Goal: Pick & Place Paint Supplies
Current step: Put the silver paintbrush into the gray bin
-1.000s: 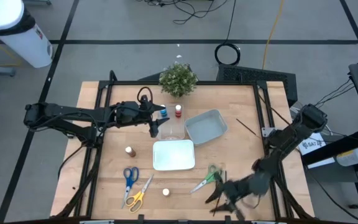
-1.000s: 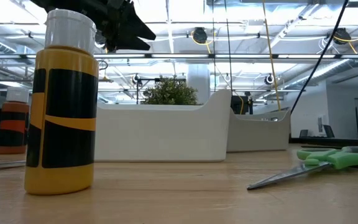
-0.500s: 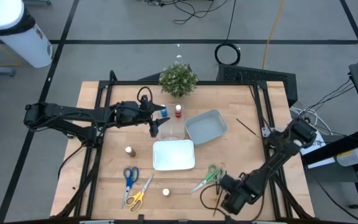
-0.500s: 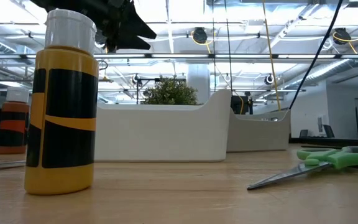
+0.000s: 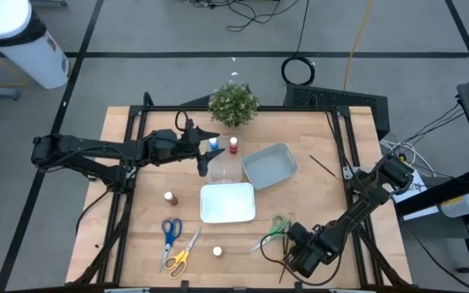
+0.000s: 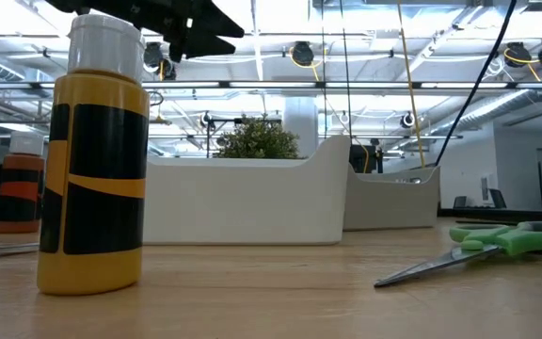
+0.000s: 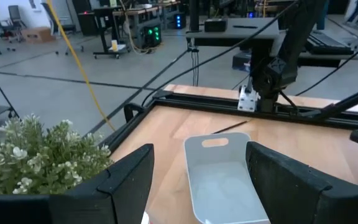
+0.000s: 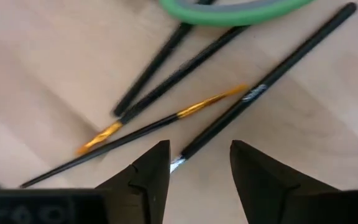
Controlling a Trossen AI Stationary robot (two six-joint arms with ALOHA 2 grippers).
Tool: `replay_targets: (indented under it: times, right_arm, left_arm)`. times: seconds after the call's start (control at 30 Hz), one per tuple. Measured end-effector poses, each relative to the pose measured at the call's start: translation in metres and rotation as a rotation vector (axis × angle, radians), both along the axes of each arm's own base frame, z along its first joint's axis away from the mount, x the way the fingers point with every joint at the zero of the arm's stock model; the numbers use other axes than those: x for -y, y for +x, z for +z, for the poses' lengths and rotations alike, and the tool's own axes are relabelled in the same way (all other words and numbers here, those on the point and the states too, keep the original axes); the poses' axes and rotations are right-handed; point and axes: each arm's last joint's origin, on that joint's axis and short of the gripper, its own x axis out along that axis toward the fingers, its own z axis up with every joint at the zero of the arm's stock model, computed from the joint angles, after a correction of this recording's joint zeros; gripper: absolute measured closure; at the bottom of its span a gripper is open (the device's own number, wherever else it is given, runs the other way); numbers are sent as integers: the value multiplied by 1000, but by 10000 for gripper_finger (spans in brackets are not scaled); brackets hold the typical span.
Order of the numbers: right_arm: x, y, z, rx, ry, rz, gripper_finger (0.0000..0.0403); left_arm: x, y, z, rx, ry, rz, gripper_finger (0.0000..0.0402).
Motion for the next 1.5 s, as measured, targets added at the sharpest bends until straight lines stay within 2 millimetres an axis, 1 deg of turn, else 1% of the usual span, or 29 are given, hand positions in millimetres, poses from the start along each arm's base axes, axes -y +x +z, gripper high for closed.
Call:
replay_targets:
  times: [0.13,0.2,0.33,0.5,0.8,0.9,1.03,1.17,1.23,1.37,1.5]
  right_arm:
    - [3,-3,-9,15,19,0,256]
    - [6,-6,-12,-7,18,3,261]
    - [13,-16,-19,-137,-4,7,277]
    - [20,-25,-20,-251,-55,6,300]
    - [20,-25,-20,-240,-64,126,324]
    - [22,-27,-24,-244,-72,147,329]
    - [29,-36,-36,-263,-87,151,345]
    - [34,-48,-47,-265,-104,120,383]
    - [34,-51,-48,-264,-111,111,394]
    - [34,-52,-48,-252,-134,98,391]
    - [37,-53,-44,-199,-178,69,397]
  left_arm:
    - [0,0,0,-4,13,-2,133]
    - [0,0,0,-4,13,-2,133]
    - [0,0,0,-4,14,-2,133]
    - [0,0,0,-4,14,-2,133]
    - [0,0,0,-3,16,-2,133]
    - [0,0,0,-3,15,-2,133]
    - [0,0,0,-3,15,-2,133]
    - [0,0,0,-3,15,-2,133]
    - [0,0,0,-3,15,-2,133]
    - [0,0,0,-3,15,-2,133]
    - [0,0,0,-1,16,-2,133]
